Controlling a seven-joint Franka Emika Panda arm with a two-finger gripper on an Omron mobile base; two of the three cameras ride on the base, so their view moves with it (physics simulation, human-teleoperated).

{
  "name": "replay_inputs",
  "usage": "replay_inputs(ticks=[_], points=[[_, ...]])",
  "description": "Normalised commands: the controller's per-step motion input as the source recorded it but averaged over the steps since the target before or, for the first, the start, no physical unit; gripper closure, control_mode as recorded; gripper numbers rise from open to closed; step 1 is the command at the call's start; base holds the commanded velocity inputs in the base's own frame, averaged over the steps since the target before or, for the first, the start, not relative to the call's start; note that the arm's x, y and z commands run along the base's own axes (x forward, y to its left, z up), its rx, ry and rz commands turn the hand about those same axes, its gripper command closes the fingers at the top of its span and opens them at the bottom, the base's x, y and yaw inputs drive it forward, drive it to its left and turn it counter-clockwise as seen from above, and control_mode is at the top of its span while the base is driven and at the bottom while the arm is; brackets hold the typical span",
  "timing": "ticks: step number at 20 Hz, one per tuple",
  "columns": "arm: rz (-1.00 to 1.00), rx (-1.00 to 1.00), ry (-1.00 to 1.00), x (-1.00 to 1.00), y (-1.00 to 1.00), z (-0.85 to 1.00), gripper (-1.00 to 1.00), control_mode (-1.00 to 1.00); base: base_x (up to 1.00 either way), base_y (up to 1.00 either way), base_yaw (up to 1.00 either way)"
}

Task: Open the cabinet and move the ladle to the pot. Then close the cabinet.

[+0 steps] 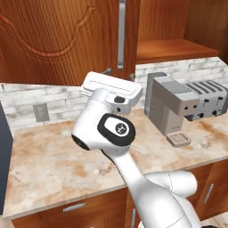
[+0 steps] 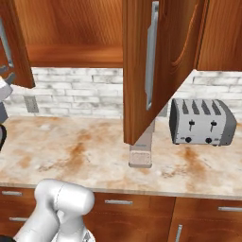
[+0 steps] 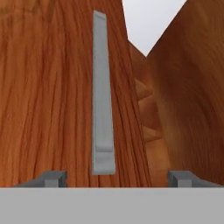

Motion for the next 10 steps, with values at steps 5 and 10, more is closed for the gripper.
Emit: replay_inputs(ticks=[5, 10], points=[[0.17, 0.13, 0.0, 1.0, -0.36, 0.0, -1.0, -1.0, 0.0, 0.0, 0.0], [0.17, 0.1, -0.01, 1.0, -0.13, 0.0, -1.0, -1.0, 0.0, 0.0, 0.0]])
